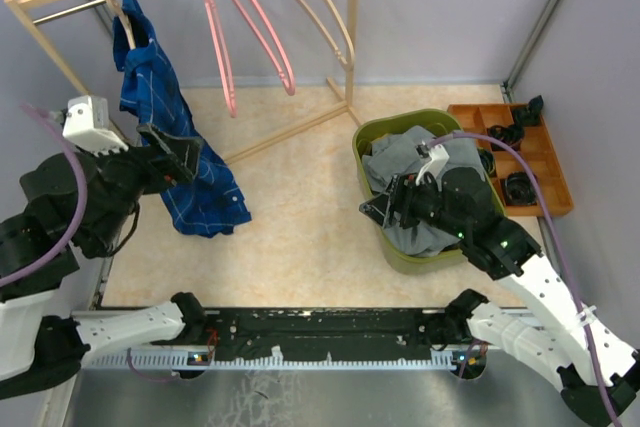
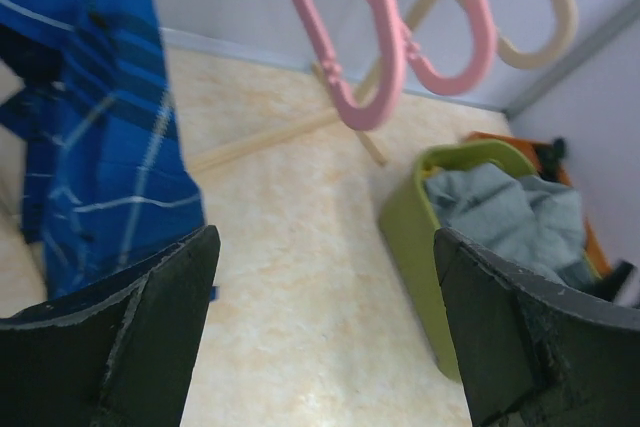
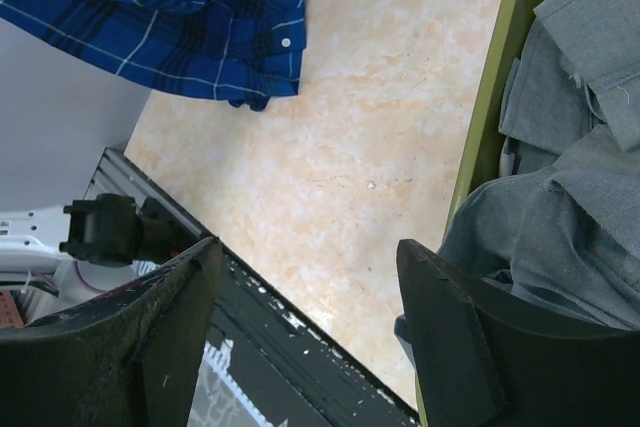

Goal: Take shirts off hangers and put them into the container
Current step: Place the shirt in the bin, then pick up the hanger from the clothesline.

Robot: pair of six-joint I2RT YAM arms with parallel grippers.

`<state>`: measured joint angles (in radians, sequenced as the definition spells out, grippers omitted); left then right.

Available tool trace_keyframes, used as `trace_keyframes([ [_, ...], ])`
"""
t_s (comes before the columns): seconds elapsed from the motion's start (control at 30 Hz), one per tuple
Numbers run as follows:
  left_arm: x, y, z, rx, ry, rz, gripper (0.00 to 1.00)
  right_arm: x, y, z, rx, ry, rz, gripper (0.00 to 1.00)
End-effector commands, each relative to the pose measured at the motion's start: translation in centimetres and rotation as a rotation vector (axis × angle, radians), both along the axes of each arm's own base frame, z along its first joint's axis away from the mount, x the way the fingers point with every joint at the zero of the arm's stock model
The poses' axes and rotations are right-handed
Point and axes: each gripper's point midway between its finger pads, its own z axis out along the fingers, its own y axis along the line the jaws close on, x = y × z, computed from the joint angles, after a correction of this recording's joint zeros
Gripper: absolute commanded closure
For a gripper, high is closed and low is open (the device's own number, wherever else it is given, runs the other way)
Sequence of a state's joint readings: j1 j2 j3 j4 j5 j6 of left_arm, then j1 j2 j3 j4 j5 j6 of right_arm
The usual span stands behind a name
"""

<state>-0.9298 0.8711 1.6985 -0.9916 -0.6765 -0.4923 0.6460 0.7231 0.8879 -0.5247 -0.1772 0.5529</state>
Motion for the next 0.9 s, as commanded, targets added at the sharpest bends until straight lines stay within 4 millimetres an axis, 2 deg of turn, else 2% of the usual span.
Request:
trace_keyframes([
  [0.0,1.6,4.1,-1.2,0.189,0.043,0.261,0.06,0.1,0.0,0.8,0.021,-0.025,-0.012,0.29],
  [0.1,1.9,5.6,-0.8,0.249,0.028,0.354,0.07,0.1,-0.1,0.6,0.017,-0.017,-0.019,0.29],
  [0.2,2.3,6.2,-0.7,0.330,0.032,0.405,0.06,0.1,-0.1,0.3,0.010,-0.009,-0.018,0.29],
  [0.33,3.4,5.4,-1.0,0.415,0.065,0.436,0.06,0.2,-0.1,0.1,0.005,-0.001,-0.020,0.29],
  [0.43,4.8,4.2,-0.8,0.447,0.069,0.428,0.04,0.2,0.0,-0.1,0.004,0.007,-0.018,0.28],
  [0.5,6.1,4.2,-0.6,0.458,0.063,0.416,0.05,0.1,0.0,-0.1,0.002,0.010,-0.017,0.28],
  [0.6,8.9,5.6,-1.6,0.451,0.120,0.393,0.05,0.0,0.0,-0.2,0.001,0.014,-0.014,0.28],
  [0.7,9.5,7.6,-1.2,0.428,0.116,0.460,0.05,-0.3,-0.2,-0.3,-0.005,0.024,-0.013,0.28],
  [0.8,9.6,8.2,-1.1,0.430,0.112,0.471,0.07,-0.3,-0.3,-0.6,-0.009,0.023,-0.018,0.28],
  [0.87,9.9,8.3,-1.6,0.435,0.124,0.469,0.16,-0.3,-0.3,-0.8,-0.012,0.027,-0.018,0.28],
])
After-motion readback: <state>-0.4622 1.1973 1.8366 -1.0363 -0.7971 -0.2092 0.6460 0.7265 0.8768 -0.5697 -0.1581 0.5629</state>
